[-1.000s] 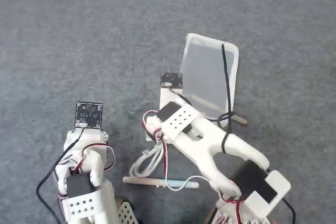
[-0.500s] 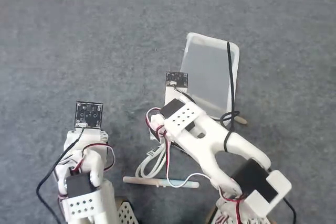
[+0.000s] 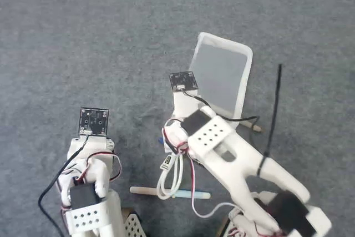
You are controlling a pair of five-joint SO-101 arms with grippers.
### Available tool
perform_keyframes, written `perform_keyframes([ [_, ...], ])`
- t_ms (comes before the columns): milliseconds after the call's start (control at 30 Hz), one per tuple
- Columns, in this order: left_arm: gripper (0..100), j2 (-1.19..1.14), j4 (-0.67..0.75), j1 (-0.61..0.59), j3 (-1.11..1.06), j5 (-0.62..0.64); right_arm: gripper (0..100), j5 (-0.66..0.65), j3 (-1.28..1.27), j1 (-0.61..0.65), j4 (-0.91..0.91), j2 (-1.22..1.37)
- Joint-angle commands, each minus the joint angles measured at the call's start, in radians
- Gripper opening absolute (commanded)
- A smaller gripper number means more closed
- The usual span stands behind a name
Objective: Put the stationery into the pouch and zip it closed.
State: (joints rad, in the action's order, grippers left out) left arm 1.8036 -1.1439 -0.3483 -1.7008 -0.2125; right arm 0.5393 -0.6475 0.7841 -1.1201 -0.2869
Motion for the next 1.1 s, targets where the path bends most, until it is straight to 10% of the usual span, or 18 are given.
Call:
perform_keyframes([
  [0, 2, 0.017, 0.031, -0.008, 0.016, -0.006, 0.6, -0.055, -0.014, -0.016, -0.005, -0.114],
  [433, 33, 0.02, 0.081, -0.097, 0.038, 0.203, 0.6, -0.284, -0.132, -0.136, 0.005, -0.38],
  [1067, 34, 0.02, 0.249, 0.212, 0.117, 0.35, 0.6, -0.437, -0.408, -0.14, 0.128, -0.84],
])
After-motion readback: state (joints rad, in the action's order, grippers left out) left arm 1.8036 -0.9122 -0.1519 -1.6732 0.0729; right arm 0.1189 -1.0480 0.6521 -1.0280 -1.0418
